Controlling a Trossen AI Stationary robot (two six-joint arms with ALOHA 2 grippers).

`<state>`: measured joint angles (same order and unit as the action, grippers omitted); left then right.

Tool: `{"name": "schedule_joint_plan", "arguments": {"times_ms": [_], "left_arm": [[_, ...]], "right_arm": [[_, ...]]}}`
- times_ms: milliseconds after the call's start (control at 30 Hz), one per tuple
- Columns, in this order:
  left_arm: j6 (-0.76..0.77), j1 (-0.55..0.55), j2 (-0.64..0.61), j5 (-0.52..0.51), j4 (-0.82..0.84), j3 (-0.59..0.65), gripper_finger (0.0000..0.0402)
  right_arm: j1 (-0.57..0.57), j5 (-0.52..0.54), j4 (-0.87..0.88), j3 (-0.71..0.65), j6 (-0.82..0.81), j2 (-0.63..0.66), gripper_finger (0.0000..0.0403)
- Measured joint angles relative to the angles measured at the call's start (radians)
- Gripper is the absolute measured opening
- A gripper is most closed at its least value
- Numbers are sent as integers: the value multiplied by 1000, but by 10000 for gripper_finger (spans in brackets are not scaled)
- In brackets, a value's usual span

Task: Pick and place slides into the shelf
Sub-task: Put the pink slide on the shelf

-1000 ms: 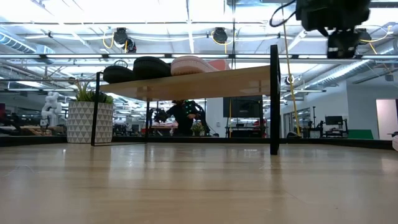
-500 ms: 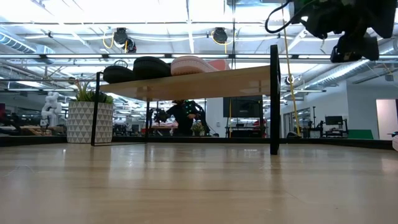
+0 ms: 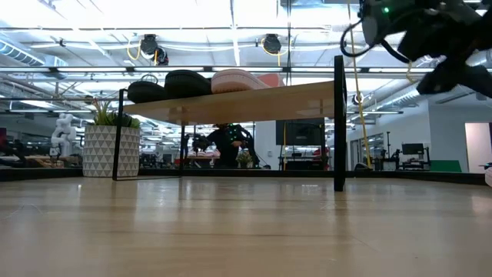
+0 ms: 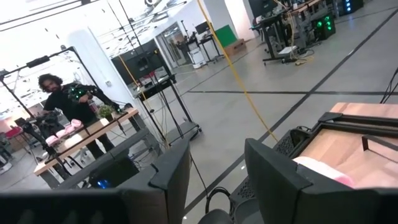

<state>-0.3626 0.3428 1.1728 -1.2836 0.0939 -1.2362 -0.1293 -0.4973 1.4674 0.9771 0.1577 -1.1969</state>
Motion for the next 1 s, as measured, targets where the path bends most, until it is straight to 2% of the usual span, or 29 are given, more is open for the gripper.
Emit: {"name": "schedule_joint_plan", "arguments": {"times_ms": [433,733,1000], "left_arm": [[4,0,0,-1,20,0,159],[14,0,0,-1,19,0,159],[17,0,0,-1,19,0,159]], "right_arm": [[115,-5,-126,-97,46,0,187],[164,-78,-146,-108,60,0,187],[208,-83,-291,-108,38,0,187]]}}
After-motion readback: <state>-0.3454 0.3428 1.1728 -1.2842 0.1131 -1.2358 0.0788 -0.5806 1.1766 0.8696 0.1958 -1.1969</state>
